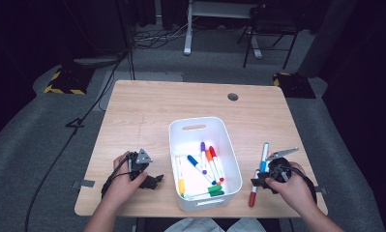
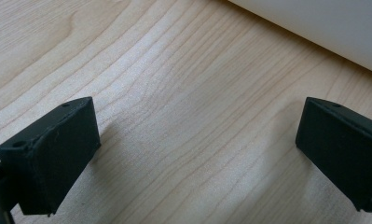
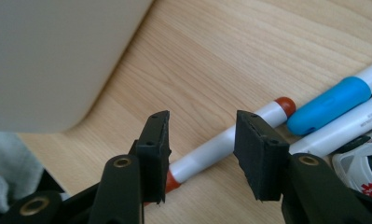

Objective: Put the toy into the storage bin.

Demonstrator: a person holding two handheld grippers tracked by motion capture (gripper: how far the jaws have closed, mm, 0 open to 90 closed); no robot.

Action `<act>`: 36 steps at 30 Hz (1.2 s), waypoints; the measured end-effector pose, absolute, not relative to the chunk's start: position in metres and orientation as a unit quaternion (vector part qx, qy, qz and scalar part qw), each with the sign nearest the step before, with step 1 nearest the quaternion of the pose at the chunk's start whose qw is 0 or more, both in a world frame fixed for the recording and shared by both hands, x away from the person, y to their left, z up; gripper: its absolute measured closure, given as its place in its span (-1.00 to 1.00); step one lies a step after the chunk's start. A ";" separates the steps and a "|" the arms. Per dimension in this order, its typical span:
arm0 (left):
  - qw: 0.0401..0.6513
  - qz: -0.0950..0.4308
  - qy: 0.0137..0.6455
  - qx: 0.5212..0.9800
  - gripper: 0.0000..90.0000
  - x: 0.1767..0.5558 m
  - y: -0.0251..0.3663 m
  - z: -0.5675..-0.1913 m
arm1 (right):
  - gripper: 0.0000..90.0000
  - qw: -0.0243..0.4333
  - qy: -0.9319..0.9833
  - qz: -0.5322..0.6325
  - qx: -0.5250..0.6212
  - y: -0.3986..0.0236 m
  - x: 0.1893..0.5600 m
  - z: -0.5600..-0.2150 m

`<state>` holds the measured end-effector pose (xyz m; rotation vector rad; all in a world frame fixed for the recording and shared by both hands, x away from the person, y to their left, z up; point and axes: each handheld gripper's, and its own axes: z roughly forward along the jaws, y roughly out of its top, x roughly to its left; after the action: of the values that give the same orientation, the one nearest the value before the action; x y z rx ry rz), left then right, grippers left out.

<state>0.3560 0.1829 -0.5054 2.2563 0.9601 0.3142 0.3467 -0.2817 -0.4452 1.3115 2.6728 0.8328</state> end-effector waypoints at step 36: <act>0.329 0.120 0.367 0.862 -1.00 0.356 0.183 -0.505 | 0.71 0.012 0.885 0.243 0.396 -0.243 0.351 -0.471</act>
<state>0.3561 0.1829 -0.5054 2.2555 0.9595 0.3135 0.3510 -0.2428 -0.4706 1.2361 2.7602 0.7576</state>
